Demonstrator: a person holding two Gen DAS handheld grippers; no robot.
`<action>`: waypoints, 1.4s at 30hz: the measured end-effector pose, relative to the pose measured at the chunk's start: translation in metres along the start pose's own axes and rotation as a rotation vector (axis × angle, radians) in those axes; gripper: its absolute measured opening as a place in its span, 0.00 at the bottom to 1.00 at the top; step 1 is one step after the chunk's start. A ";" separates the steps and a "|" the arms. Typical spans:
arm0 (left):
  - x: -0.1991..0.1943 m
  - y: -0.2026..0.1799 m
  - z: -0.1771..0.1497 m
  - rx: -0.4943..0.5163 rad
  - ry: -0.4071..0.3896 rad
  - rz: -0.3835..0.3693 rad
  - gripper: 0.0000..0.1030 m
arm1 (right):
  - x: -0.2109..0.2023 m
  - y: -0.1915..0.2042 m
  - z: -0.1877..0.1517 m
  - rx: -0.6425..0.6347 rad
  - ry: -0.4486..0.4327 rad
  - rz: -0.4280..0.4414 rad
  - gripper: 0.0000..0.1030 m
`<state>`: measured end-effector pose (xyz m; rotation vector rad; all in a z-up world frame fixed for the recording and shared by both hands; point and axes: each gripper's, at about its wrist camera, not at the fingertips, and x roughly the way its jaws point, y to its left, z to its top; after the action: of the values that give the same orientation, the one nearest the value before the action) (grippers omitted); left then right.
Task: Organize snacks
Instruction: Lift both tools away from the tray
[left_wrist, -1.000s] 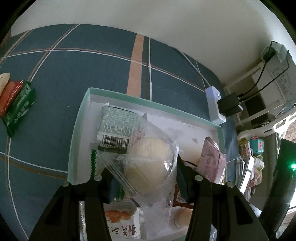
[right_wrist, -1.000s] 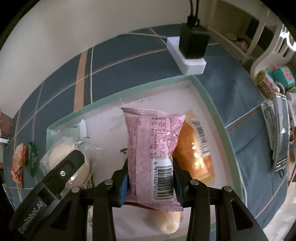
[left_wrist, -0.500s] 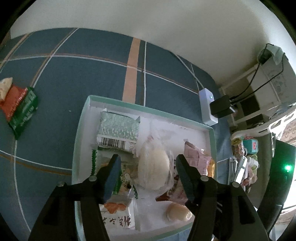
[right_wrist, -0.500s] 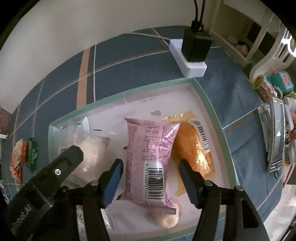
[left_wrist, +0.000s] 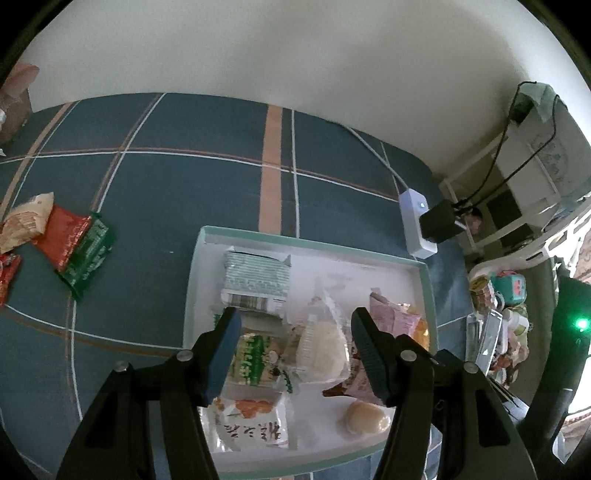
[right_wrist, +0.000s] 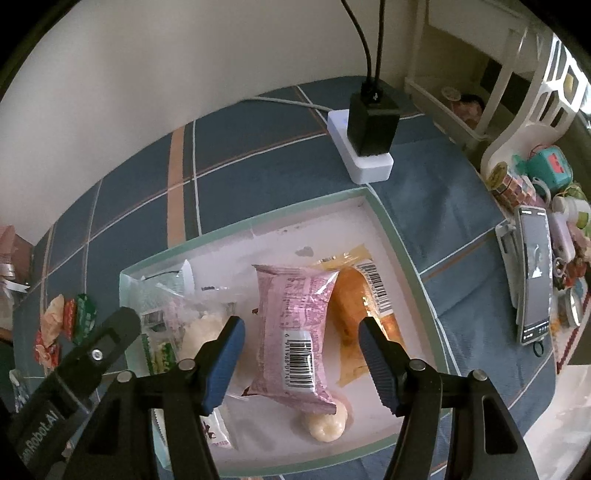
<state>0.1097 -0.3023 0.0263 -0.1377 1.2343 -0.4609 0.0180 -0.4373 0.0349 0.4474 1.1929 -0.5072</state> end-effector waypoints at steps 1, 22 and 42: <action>0.001 0.002 0.001 -0.002 0.001 0.012 0.62 | 0.002 0.000 0.000 0.001 0.006 -0.003 0.66; 0.004 0.037 0.004 -0.017 -0.056 0.276 1.00 | 0.012 -0.008 0.000 0.008 0.007 -0.069 1.00; -0.014 0.038 0.007 0.073 -0.077 0.347 1.00 | 0.004 0.004 -0.004 0.001 0.011 -0.053 1.00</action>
<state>0.1226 -0.2635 0.0277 0.1193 1.1354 -0.1962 0.0184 -0.4329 0.0298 0.4211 1.2173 -0.5515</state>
